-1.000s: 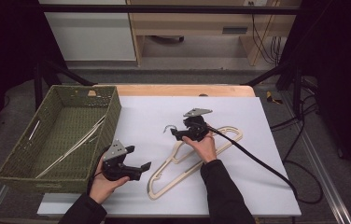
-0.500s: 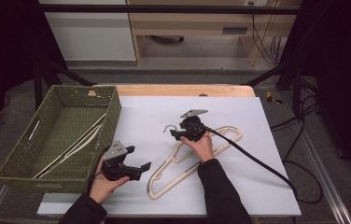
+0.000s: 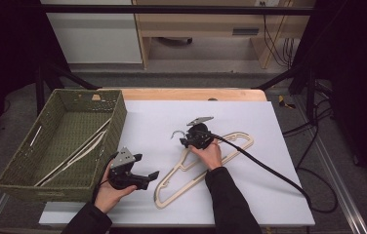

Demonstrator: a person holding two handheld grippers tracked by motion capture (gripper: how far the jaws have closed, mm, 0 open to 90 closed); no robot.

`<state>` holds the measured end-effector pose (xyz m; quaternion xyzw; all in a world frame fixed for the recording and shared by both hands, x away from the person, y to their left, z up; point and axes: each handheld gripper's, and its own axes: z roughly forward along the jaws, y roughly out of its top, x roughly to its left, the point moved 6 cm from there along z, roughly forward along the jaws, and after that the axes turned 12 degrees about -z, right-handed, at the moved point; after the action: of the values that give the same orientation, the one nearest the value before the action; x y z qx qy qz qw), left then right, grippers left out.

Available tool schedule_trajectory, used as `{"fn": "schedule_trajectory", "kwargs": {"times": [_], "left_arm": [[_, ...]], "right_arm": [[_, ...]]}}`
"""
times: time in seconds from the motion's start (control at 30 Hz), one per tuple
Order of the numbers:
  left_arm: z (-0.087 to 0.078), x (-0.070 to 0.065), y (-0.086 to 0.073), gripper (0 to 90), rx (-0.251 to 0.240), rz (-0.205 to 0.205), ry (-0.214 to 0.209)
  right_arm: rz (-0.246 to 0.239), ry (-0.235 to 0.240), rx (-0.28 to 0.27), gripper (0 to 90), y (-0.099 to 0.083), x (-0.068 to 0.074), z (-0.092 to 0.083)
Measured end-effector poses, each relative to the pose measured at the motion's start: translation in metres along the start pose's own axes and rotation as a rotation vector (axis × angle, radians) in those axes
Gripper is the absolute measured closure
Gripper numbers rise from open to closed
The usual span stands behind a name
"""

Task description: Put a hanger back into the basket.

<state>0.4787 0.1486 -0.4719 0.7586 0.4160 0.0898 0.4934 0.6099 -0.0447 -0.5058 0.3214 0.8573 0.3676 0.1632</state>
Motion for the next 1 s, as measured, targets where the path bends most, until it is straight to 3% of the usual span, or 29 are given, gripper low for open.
{"fn": "schedule_trajectory", "kwargs": {"times": [0.23, 0.33, 0.5, 0.67, 1.0], "left_arm": [[0.001, 0.0, -0.001, 8.0, 0.002, -0.001, 0.001], [0.001, 0.0, -0.001, 8.1, 0.003, -0.002, 0.001], [0.002, 0.0, -0.001, 8.1, 0.004, -0.004, 0.001], [0.002, 0.0, -0.002, 8.1, 0.008, -0.006, 0.0], [0.004, -0.001, -0.002, 8.2, 0.013, -0.01, -0.007]], "right_arm": [[-0.017, -0.01, 0.023, 74.9, -0.004, -0.002, 0.005], [0.004, -0.021, 0.038, 77.0, -0.005, -0.002, 0.006], [-0.027, -0.035, 0.055, 82.1, -0.009, -0.005, 0.01], [-0.01, -0.023, 0.058, 88.0, -0.008, -0.005, 0.01], [-0.007, -0.036, 0.011, 89.1, -0.001, -0.005, -0.002]]}}
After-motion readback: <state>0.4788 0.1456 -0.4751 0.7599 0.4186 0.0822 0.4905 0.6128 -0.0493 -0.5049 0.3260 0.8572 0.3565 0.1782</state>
